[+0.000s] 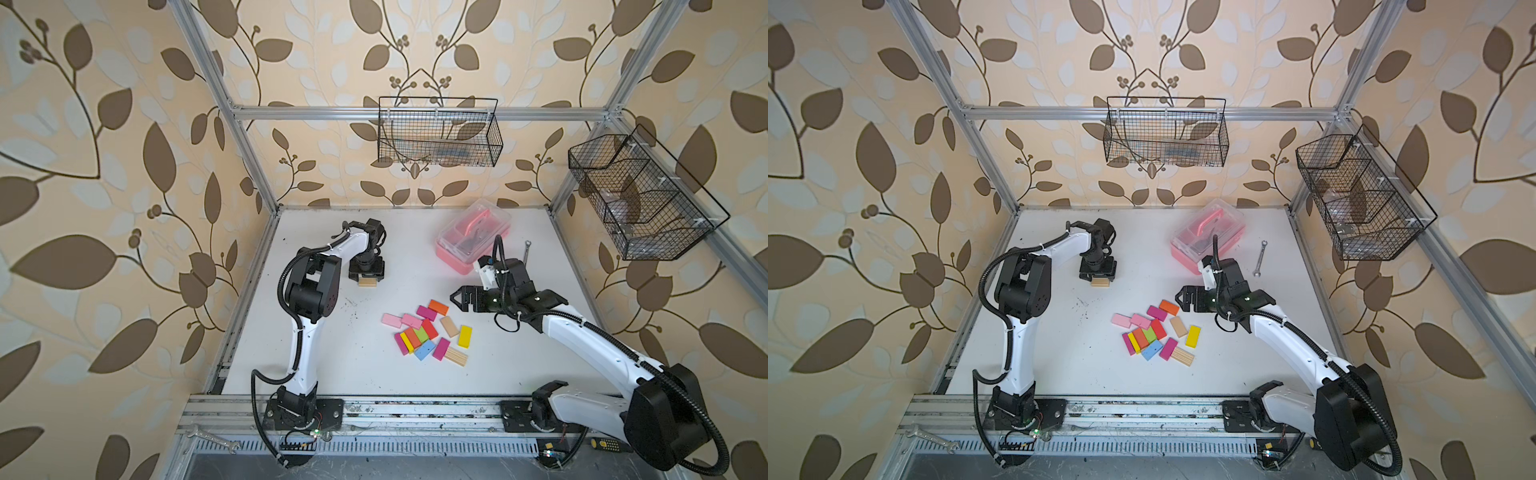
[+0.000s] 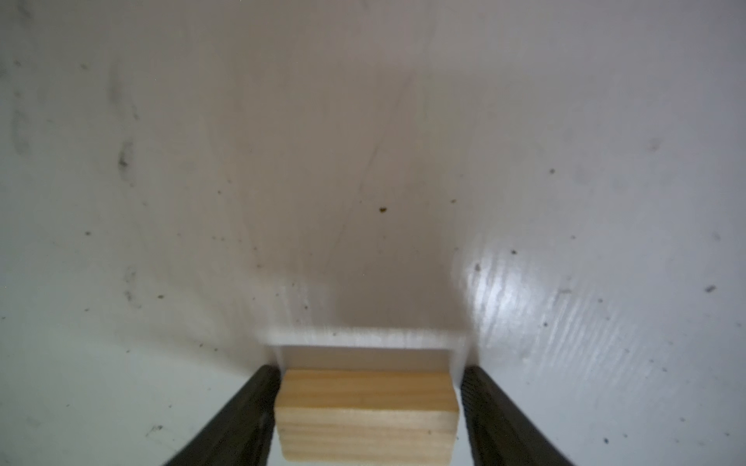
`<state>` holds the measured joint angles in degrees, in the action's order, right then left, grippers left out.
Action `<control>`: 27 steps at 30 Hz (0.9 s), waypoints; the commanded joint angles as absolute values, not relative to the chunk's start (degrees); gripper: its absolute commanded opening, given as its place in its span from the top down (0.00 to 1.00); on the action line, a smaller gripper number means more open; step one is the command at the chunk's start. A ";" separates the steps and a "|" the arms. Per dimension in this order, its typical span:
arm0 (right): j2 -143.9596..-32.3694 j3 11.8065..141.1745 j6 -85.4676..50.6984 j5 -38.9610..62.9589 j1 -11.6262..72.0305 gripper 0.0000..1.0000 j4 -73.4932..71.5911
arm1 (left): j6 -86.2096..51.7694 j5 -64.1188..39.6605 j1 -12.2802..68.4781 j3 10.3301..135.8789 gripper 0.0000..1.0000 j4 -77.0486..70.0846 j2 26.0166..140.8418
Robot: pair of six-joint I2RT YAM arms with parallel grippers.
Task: Assemble the number 7 with building blocks
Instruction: Place the building block at the center of the board.
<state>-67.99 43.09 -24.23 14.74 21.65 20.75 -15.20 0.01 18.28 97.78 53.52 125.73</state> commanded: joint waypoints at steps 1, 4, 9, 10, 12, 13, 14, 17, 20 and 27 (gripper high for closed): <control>-67.27 44.36 -24.65 13.86 22.06 0.00 20.93 | -15.39 1.70 17.84 95.18 0.34 55.47 124.84; -67.88 44.46 -24.95 13.89 22.49 0.00 20.39 | -15.30 1.77 17.58 94.92 0.34 55.41 125.09; -68.23 44.72 -25.13 13.51 23.29 0.00 20.26 | -14.62 1.97 16.12 96.68 0.35 55.87 125.62; -68.28 44.74 -25.14 13.41 23.34 0.00 20.25 | -14.45 2.06 15.84 97.24 0.35 56.13 125.75; -68.20 44.71 -25.22 13.32 23.38 0.00 20.28 | -13.92 2.19 14.92 98.41 0.35 56.66 126.10; -68.21 44.65 -25.20 13.28 23.53 0.00 20.22 | -13.61 2.19 14.61 98.86 0.35 56.82 126.19; -68.34 44.64 -25.35 13.34 23.47 0.00 20.17 | -13.27 2.21 14.18 99.44 0.35 57.14 126.33; -68.72 44.74 -25.44 13.27 23.68 0.00 19.91 | -12.12 2.81 13.21 100.92 0.35 58.00 127.14; -69.23 45.21 -25.41 13.14 23.82 0.00 19.86 | -11.19 2.75 12.36 101.55 0.35 58.38 127.75; -69.91 46.20 -25.43 12.92 24.33 0.00 20.04 | -10.20 2.26 12.04 101.51 0.23 58.03 127.88</control>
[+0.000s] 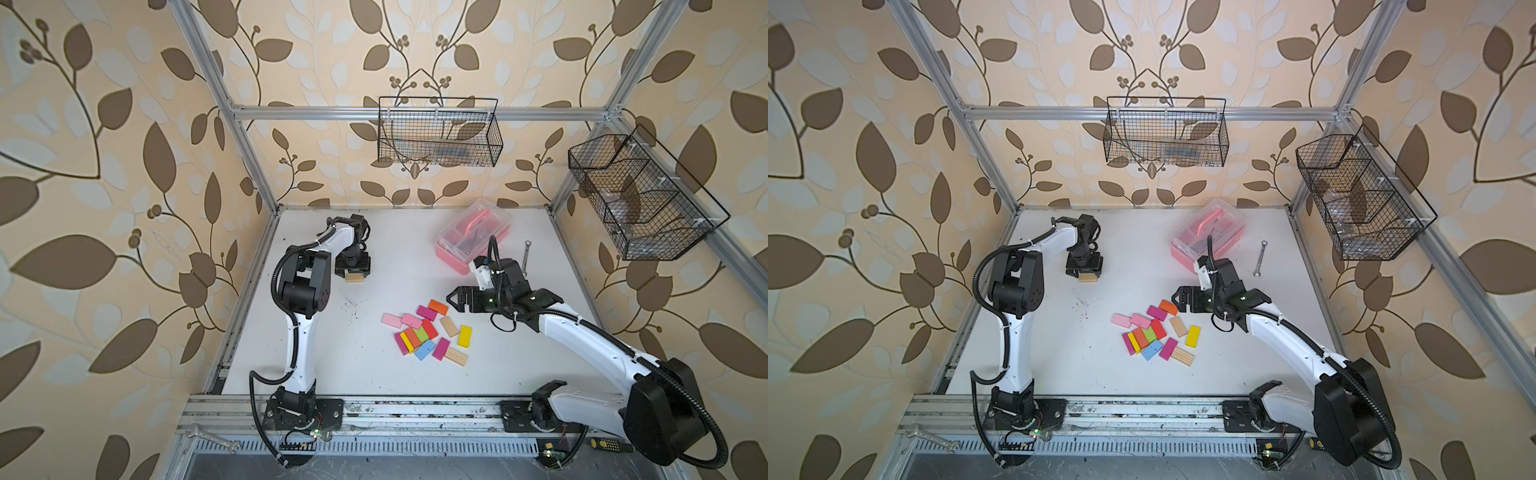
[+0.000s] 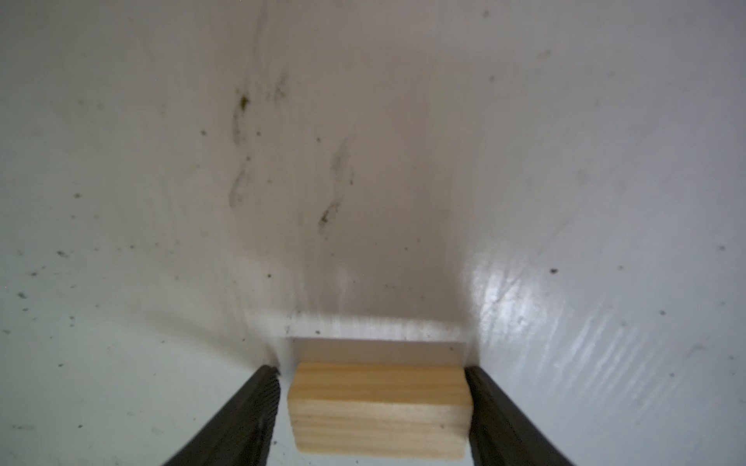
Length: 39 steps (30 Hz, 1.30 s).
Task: Assemble the number 7 with building blocks
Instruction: Place the building block at the center of the board, then pick up the building block from the center of the board.
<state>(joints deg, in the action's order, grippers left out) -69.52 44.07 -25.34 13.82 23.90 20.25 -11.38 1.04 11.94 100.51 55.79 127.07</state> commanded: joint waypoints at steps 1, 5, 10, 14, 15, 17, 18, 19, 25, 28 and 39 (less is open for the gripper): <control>-69.90 46.23 -25.45 12.83 24.42 0.00 20.08 | -10.18 2.18 12.04 101.35 0.21 57.96 127.80; -69.87 46.45 -25.54 12.47 24.95 0.00 20.27 | -10.11 1.29 12.04 101.17 0.14 57.92 126.72; -69.60 46.84 -25.93 12.03 25.82 0.00 20.27 | -10.28 -0.03 12.04 101.24 0.09 58.39 122.93; -69.43 47.38 -25.68 12.37 26.53 0.00 20.13 | -10.70 -1.19 12.13 100.63 0.08 59.07 117.63; -69.41 47.67 -25.20 12.72 26.58 0.00 20.16 | -10.87 -1.85 12.13 99.88 0.08 58.93 115.83; -69.74 48.54 -23.21 14.58 26.91 0.00 20.56 | -11.31 -3.85 12.19 97.54 0.08 57.84 112.05; -70.19 49.25 -22.14 15.55 27.15 0.00 21.18 | -11.70 -5.10 12.22 95.60 0.08 56.85 109.73; -70.74 50.20 -21.29 15.85 27.58 0.01 21.84 | -12.28 -6.08 12.22 93.52 0.08 55.77 107.61; -79.72 60.13 -14.24 12.02 35.61 0.03 30.07 | -18.58 -15.42 12.22 74.98 0.01 45.04 92.25; -86.26 65.48 -11.39 7.12 40.52 0.05 34.43 | -21.37 -17.63 12.21 67.04 0.01 40.89 84.23; -100.91 75.14 -4.39 1.59 49.00 0.11 37.81 | -22.52 -8.68 12.04 51.79 0.01 37.99 60.95</control>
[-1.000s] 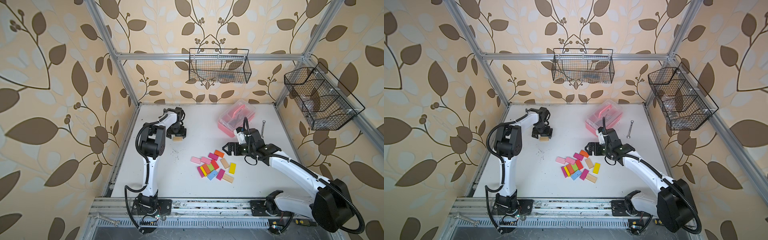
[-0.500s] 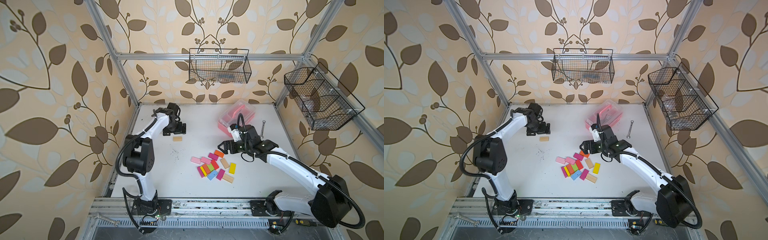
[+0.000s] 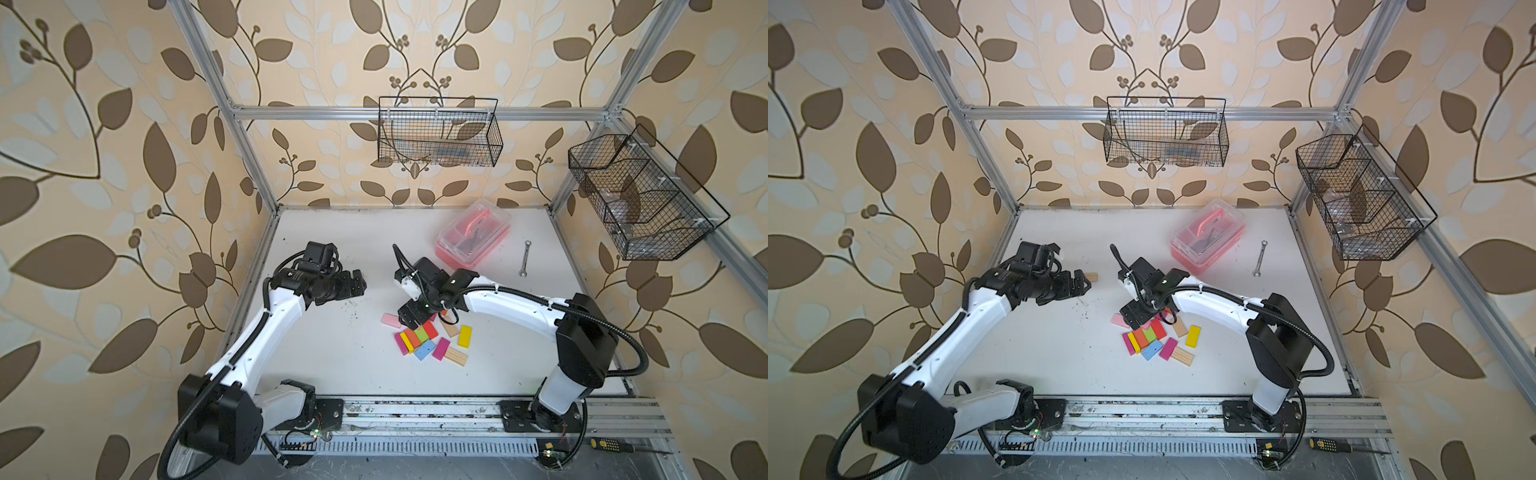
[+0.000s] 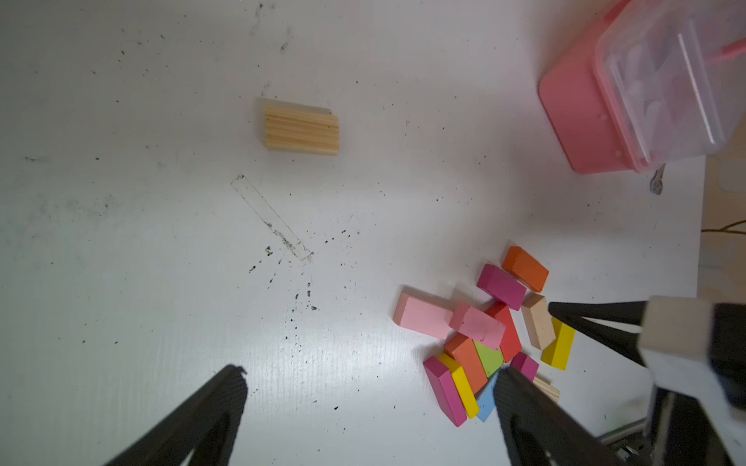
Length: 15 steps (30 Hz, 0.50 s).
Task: Assemble the number 7 with building blocks
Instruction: Pick up the building block from the center of the board.
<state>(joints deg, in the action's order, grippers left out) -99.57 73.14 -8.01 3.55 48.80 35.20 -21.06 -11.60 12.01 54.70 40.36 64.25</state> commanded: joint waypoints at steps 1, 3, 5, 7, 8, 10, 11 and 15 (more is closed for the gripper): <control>-101.15 74.95 -3.93 1.57 49.17 0.12 37.63 | -23.03 -8.61 12.06 50.13 0.01 37.24 59.41; -101.45 74.46 -2.95 1.36 49.31 0.14 37.43 | -23.70 -8.71 12.04 47.71 0.01 35.94 55.95; -101.81 74.15 -2.09 1.18 49.37 0.17 37.56 | -23.81 -7.83 12.06 46.37 0.01 35.57 52.79; -102.33 73.85 -1.54 0.62 49.48 0.20 37.51 | -23.65 -6.27 12.05 45.60 0.01 35.39 49.70; -102.67 73.83 -1.28 0.31 49.57 0.22 37.45 | -23.52 -5.80 12.12 45.29 0.01 35.03 48.19; -103.35 73.81 -0.68 0.34 49.65 0.24 37.47 | -23.33 -5.05 12.11 44.60 0.01 34.34 45.56; -103.70 73.83 -0.46 0.35 49.72 0.25 37.34 | -22.78 -4.93 12.13 44.24 0.01 34.03 44.32; -105.24 73.91 0.08 0.70 49.92 0.31 37.19 | -21.51 -4.24 12.13 41.42 0.01 31.52 40.01</control>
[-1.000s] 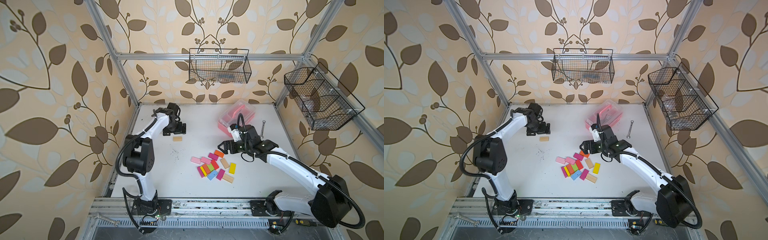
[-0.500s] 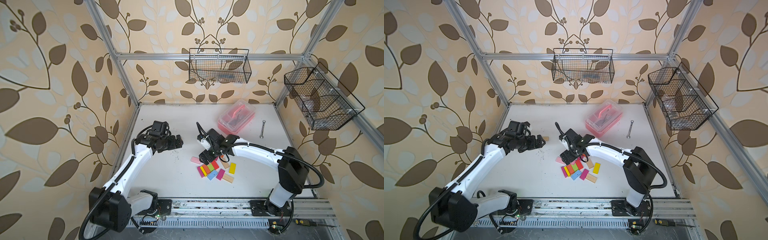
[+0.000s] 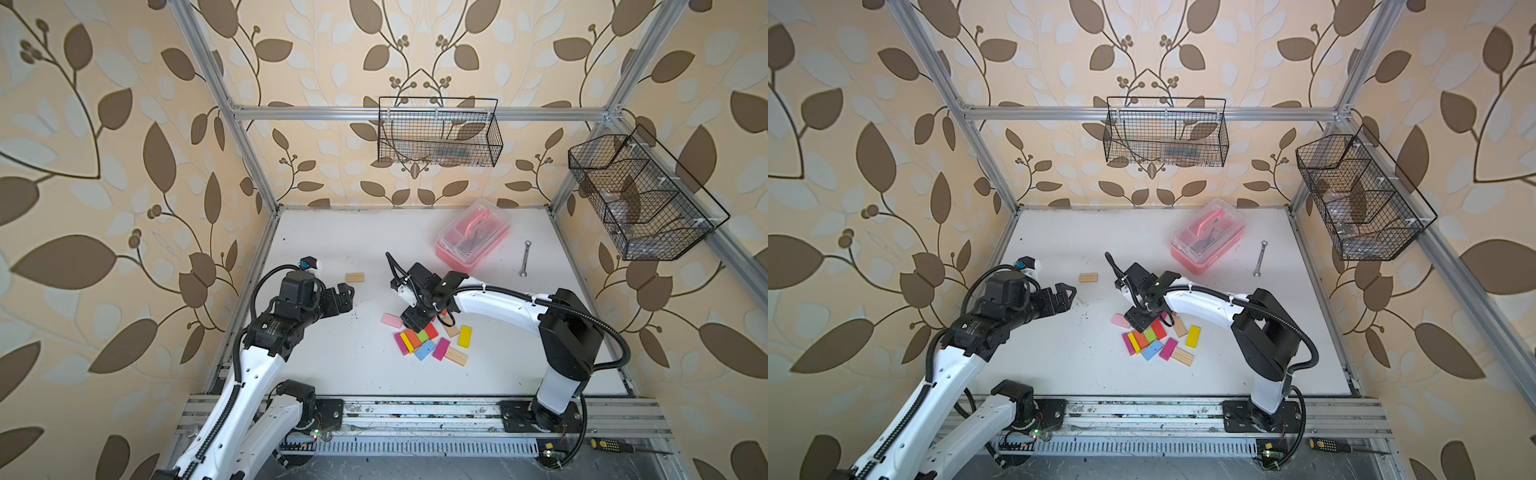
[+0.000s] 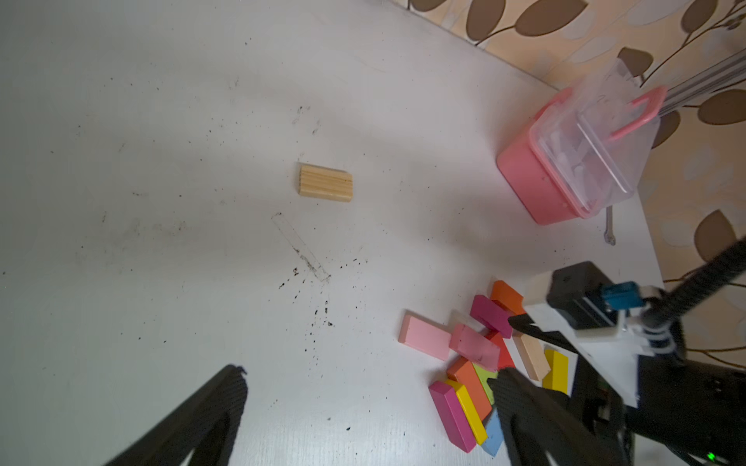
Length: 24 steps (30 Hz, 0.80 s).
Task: Assemble the number 7 with building blocks
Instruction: Pick up the building block from the center of the board.
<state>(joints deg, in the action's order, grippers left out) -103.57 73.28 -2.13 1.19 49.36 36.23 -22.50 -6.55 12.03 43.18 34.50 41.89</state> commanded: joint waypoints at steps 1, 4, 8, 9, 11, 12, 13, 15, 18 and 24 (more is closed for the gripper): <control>-105.63 73.85 0.11 0.77 49.97 0.31 37.15 | -21.45 -4.06 12.13 40.90 0.01 30.99 39.27; -106.42 73.83 0.35 0.46 50.18 0.33 36.92 | -21.10 -4.13 12.13 39.34 0.01 29.41 37.01; -107.42 73.98 0.52 0.00 50.43 0.37 36.92 | -21.06 -3.61 12.13 37.88 0.01 28.11 35.13; -107.59 74.00 0.45 -0.25 50.43 0.39 36.83 | -21.03 -3.58 12.13 37.71 0.01 27.94 34.92; -108.04 74.20 0.46 -0.90 50.41 0.41 36.83 | -20.92 -3.69 12.17 37.71 0.01 27.85 34.89; -108.33 74.31 0.55 -1.09 50.42 0.42 36.91 | -20.89 -3.62 12.13 37.71 0.01 27.84 34.97; -108.55 74.39 0.60 -1.32 50.51 0.43 37.07 | -20.78 -3.82 12.13 37.86 0.01 27.85 35.13; -108.85 74.44 0.64 -1.75 50.50 0.45 37.16 | -20.70 -4.25 12.13 37.89 0.01 27.70 35.41; -109.11 74.33 0.54 -2.06 50.54 0.48 36.87 | -20.60 -4.69 12.13 37.97 0.01 27.58 35.68; -109.69 74.54 0.44 -3.41 50.59 0.58 36.19 | -20.56 -4.88 12.13 37.94 0.01 27.34 35.68</control>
<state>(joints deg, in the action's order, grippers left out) -108.22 73.28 -0.62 -2.04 50.15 36.07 -21.39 -4.47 12.03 37.82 29.63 35.79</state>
